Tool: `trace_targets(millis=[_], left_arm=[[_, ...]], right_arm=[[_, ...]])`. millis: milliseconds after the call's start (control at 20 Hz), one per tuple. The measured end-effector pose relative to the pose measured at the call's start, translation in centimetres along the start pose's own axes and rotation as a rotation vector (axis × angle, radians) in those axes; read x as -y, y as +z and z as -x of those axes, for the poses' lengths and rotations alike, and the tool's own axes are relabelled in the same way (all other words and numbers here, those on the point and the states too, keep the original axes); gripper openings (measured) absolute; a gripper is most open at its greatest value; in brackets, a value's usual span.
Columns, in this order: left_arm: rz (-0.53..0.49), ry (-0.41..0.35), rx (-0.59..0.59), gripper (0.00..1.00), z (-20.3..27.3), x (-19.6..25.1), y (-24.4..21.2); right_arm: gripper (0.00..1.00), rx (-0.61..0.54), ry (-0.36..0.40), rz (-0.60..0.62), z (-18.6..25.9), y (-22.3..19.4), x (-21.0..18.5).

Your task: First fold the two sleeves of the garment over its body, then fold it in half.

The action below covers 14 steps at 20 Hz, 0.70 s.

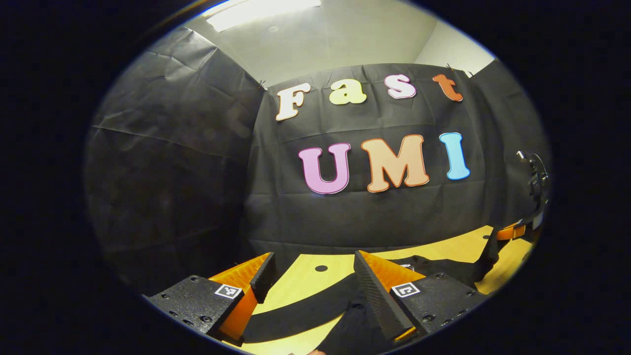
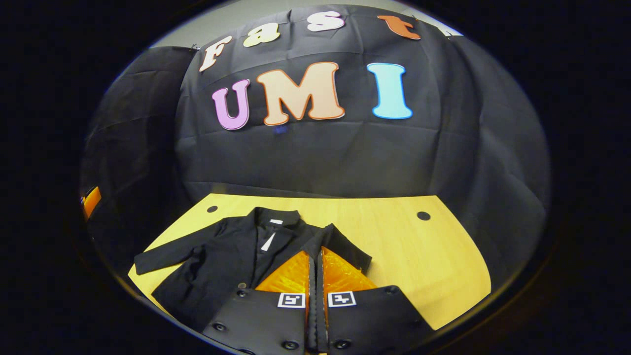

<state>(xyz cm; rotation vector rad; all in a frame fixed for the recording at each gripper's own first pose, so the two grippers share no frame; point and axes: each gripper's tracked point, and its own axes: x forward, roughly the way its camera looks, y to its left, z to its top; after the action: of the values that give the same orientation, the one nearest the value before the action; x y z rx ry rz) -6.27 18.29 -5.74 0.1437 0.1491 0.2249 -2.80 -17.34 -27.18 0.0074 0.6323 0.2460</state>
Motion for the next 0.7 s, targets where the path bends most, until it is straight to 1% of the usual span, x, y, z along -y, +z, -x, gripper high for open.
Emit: trace_targets(millis=[350,400,550,600,700], left_arm=[[-0.004,0.038,-0.046,0.96,-0.9,-5.1,-2.4],[-0.005,0.043,-0.054,0.94,-0.9,-5.8,-2.9],[-0.007,0.055,-0.084,0.94,-1.1,-7.6,-4.1],[-0.008,0.059,-0.097,0.96,-1.1,-8.0,-4.9],[-0.006,0.071,-0.124,0.94,-1.2,-9.2,-6.0]], right_arm=[[0.02,-0.007,0.059,0.024,0.0,-0.1,-0.5],[0.02,-0.010,0.069,0.027,-0.1,-0.2,-0.6],[0.02,-0.028,0.096,0.043,-0.1,-0.3,-0.6],[0.00,-0.037,0.101,0.050,-0.2,-0.4,-0.6],[0.05,-0.068,0.117,0.057,-0.1,-0.4,-0.7]])
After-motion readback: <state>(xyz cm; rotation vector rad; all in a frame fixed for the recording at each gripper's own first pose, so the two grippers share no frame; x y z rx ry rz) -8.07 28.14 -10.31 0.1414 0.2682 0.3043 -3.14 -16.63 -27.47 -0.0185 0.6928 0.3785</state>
